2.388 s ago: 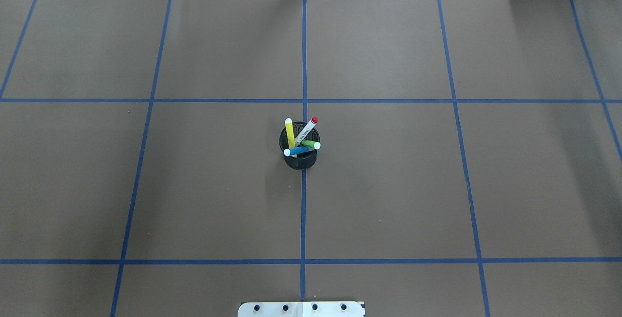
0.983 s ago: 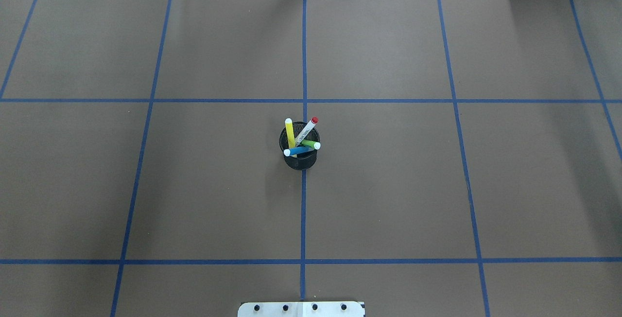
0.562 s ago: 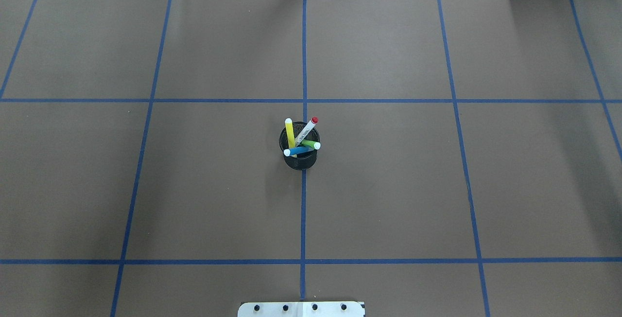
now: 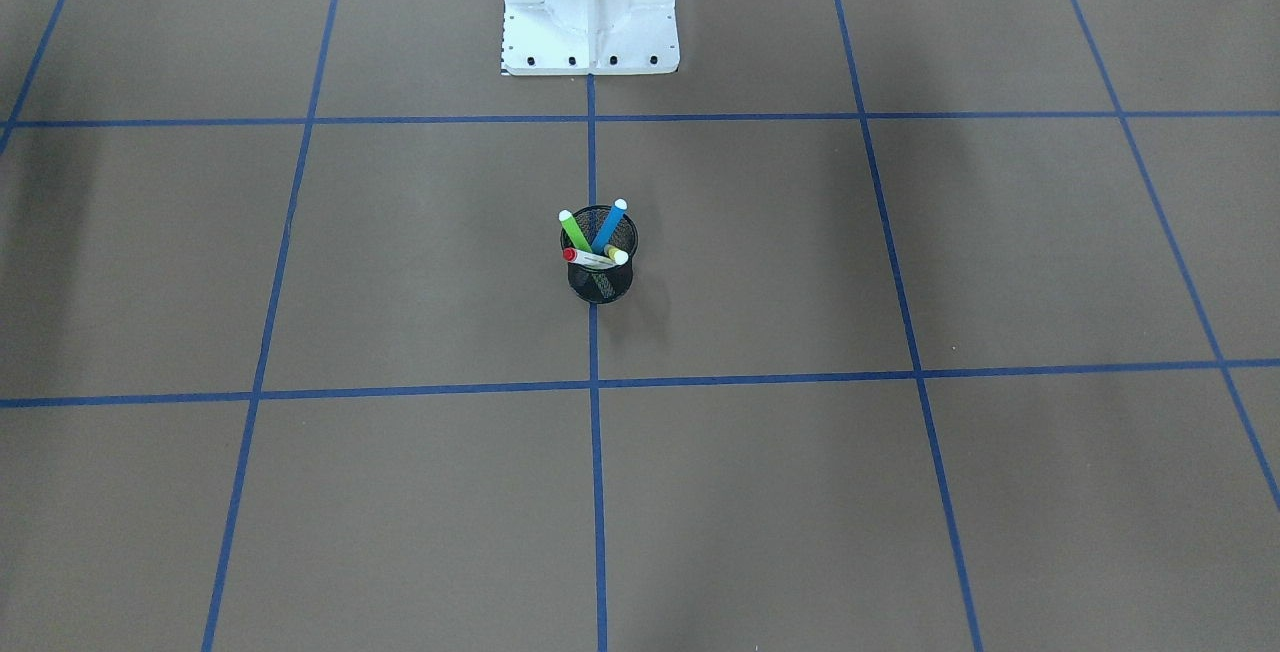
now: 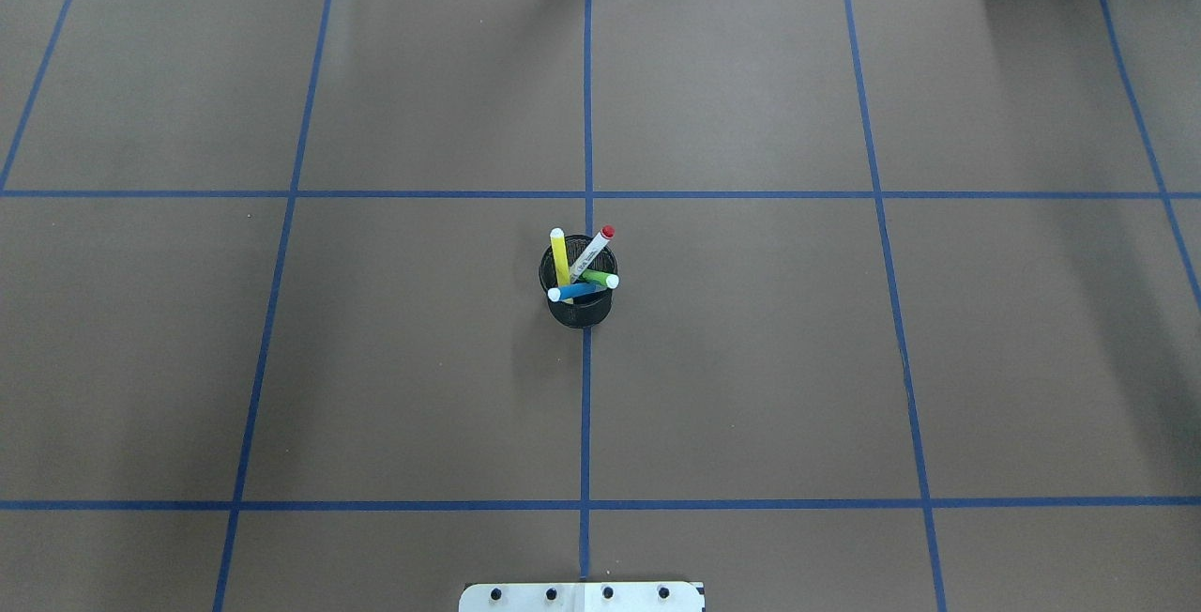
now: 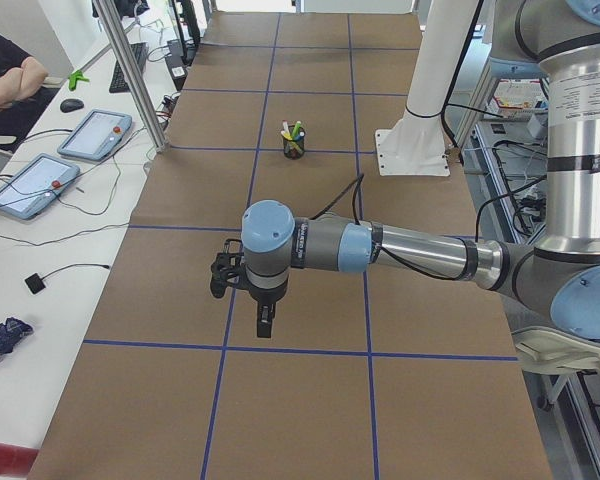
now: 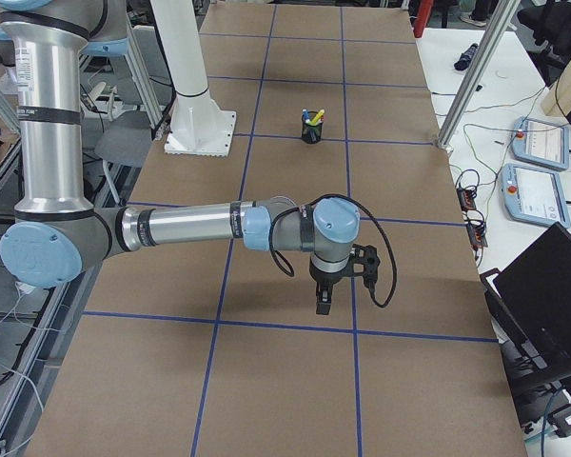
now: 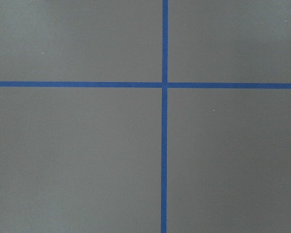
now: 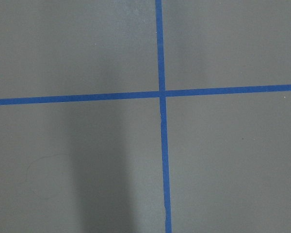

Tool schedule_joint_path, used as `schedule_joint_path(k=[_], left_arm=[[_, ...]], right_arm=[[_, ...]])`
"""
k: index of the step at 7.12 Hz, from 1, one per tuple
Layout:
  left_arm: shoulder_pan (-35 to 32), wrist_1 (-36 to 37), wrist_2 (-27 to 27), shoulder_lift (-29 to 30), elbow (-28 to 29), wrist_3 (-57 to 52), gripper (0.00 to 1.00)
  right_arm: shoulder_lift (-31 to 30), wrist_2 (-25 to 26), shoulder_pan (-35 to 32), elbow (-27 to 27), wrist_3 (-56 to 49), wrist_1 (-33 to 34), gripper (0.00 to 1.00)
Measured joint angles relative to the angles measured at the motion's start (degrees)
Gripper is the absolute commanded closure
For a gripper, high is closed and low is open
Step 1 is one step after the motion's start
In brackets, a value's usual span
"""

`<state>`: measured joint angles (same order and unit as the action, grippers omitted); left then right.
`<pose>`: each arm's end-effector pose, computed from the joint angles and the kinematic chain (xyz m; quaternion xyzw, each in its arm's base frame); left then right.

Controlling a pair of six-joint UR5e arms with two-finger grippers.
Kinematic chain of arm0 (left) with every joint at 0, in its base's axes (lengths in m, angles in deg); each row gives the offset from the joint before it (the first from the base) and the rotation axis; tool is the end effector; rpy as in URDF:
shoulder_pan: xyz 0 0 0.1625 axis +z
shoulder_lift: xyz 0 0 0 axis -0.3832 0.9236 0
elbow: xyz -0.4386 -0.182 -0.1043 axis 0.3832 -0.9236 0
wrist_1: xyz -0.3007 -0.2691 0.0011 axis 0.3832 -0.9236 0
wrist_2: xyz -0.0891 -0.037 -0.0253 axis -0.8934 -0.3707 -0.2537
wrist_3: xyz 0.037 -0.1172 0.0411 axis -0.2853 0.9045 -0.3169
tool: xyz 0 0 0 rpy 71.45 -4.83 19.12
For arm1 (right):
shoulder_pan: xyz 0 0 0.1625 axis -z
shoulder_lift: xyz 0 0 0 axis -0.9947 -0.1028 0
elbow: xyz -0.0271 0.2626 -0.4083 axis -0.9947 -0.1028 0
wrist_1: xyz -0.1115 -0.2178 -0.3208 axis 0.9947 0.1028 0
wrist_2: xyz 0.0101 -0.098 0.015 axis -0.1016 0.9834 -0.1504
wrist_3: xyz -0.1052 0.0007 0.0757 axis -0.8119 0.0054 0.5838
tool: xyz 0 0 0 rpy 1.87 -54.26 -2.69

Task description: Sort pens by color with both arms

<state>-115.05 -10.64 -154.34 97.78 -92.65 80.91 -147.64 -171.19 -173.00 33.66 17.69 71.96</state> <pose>-0.0609 -0.4423 0.6567 0.0552 0.3832 -0.0096 0.9219 0.0325 -0.4766 0.6785 -0.0008 -0.3832 0.0278 0.9233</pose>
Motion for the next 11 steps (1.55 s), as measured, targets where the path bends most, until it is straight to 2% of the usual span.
schedule_joint_path(k=[2, 5, 7, 11], left_arm=[[1.6, -0.2, -0.3, 2.2, -1.3, 1.5, 0.0], [10.5, 0.1, -0.2, 7.0, -2.8, 4.6, 0.0], [17.4, 0.2, 0.2, 12.0, -2.7, 10.6, 0.0], [26.9, 0.3, 0.4, 20.2, -2.1, 23.7, 0.0]], right_arm=[[1.8, 0.0, 1.5, 0.0, 1.1, 0.1, 0.0], [7.5, 1.6, 6.3, -0.1, 1.2, 0.4, 0.0], [10.5, 2.6, 9.8, 0.2, 1.5, 0.5, 0.0], [11.9, 1.2, 12.5, 1.4, 6.0, -0.1, 0.0]])
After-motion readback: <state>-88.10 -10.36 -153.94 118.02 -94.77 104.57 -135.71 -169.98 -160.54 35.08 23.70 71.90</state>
